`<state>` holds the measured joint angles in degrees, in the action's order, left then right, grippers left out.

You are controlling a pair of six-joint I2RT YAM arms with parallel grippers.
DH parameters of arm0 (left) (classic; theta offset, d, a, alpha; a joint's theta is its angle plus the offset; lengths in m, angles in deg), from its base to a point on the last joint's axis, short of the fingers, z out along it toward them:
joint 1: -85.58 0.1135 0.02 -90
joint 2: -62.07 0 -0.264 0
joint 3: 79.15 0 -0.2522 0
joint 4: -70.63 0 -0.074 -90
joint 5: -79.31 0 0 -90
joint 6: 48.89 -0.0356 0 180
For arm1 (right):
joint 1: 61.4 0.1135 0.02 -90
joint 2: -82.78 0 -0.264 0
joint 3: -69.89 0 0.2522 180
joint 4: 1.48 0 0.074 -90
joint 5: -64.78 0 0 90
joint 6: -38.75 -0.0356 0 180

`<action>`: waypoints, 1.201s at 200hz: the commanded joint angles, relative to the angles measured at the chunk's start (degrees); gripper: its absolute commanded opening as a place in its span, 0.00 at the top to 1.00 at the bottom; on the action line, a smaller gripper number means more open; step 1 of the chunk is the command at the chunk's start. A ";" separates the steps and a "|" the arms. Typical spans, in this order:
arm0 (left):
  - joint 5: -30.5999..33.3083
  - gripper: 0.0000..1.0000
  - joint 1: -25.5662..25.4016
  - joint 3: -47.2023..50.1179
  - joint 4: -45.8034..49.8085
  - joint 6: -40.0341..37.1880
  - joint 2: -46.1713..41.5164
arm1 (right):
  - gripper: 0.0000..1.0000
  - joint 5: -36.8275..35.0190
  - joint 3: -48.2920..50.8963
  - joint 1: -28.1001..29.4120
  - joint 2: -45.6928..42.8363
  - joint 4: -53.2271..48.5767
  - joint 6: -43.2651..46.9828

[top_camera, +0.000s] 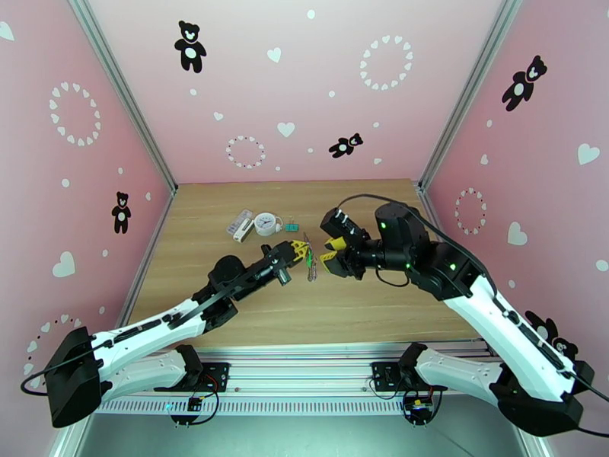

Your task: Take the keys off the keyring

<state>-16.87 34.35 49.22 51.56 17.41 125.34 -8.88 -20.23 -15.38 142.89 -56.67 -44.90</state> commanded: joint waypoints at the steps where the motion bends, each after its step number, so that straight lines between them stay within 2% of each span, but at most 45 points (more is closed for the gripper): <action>1: 1.91 1.00 -0.37 -3.79 4.02 0.67 0.69 | 0.63 -9.49 3.44 3.33 -0.90 7.43 4.68; 33: 2.49 1.00 -0.35 -5.26 6.05 1.02 2.38 | 0.65 -17.55 4.90 7.76 0.69 9.09 9.33; 65: 2.53 1.00 -0.37 -6.11 8.11 0.84 3.04 | 0.69 -25.51 8.61 9.77 -0.16 13.88 12.77; 122: 1.00 1.00 -0.37 -6.43 8.59 0.56 3.14 | 0.71 -26.67 11.04 9.76 0.18 16.40 15.24; 149: 0.29 1.00 -0.33 -6.05 8.39 0.76 2.33 | 0.74 -24.50 11.92 9.74 0.93 17.26 15.93; 168: -0.41 1.00 -0.37 -5.80 8.47 0.59 1.45 | 0.78 -26.63 12.34 9.77 1.53 17.43 15.87; 208: -1.01 1.00 -0.36 -5.38 8.87 0.76 0.43 | 0.78 -28.89 15.42 8.86 0.37 20.88 15.16; 240: -0.66 1.00 -0.37 -4.42 8.24 -0.05 -0.32 | 0.76 -21.44 17.81 4.17 -4.54 21.62 11.63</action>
<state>-16.32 34.35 44.90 62.99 17.80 127.63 -34.65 -4.66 -8.58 141.87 -34.57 -31.22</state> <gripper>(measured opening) 0.049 0.220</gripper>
